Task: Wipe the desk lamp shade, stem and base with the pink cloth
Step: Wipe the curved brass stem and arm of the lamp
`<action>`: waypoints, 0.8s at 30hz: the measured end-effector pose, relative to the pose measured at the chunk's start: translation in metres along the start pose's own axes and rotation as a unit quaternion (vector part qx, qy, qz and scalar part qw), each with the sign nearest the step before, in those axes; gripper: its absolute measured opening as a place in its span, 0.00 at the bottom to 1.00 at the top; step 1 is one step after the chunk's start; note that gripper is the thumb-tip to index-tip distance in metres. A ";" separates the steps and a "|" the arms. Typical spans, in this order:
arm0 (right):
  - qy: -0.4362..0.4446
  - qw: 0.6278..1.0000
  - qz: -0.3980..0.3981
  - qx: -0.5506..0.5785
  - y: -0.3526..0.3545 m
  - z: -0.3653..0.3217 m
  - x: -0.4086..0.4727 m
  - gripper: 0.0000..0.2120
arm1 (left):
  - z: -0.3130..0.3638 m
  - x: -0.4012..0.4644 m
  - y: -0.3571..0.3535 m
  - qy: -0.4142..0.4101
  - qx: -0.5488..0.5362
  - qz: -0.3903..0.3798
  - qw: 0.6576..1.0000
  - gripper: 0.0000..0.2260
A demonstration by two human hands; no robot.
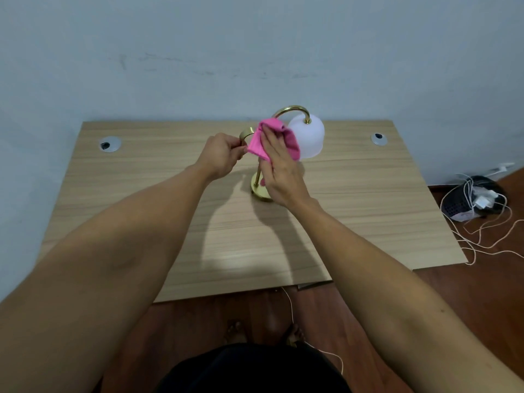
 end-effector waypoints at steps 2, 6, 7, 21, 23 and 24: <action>-0.051 0.997 -0.015 0.048 0.000 -0.003 -0.013 0.25 | 0.001 0.000 0.000 -0.003 0.001 0.001 1.000 0.10; -0.302 0.927 0.064 0.211 0.002 0.011 -0.031 0.17 | -0.001 0.002 0.000 0.002 -0.016 0.004 1.000 0.07; -0.317 0.911 0.101 0.245 0.002 0.012 -0.033 0.16 | -0.001 0.003 0.000 0.001 -0.017 0.003 1.000 0.07; -0.011 0.992 0.054 0.112 -0.019 0.010 0.006 0.26 | 0.002 0.007 0.002 0.010 -0.002 -0.012 1.000 0.10; -0.051 0.986 0.069 0.145 -0.026 0.014 -0.002 0.24 | 0.003 0.006 0.002 0.006 -0.003 -0.013 1.000 0.10; -0.084 0.979 0.083 0.166 -0.029 0.014 -0.004 0.24 | 0.003 0.006 0.002 0.004 -0.005 -0.013 1.000 0.10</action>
Point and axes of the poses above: each hand's wrist, its own x-axis towards the middle knuckle, its own y-axis out of the back of the hand, z = x × y, the point moved 4 cm from there along x, towards the middle knuckle, and after that the axes turned 2 degrees about z, right-handed, at the moved point
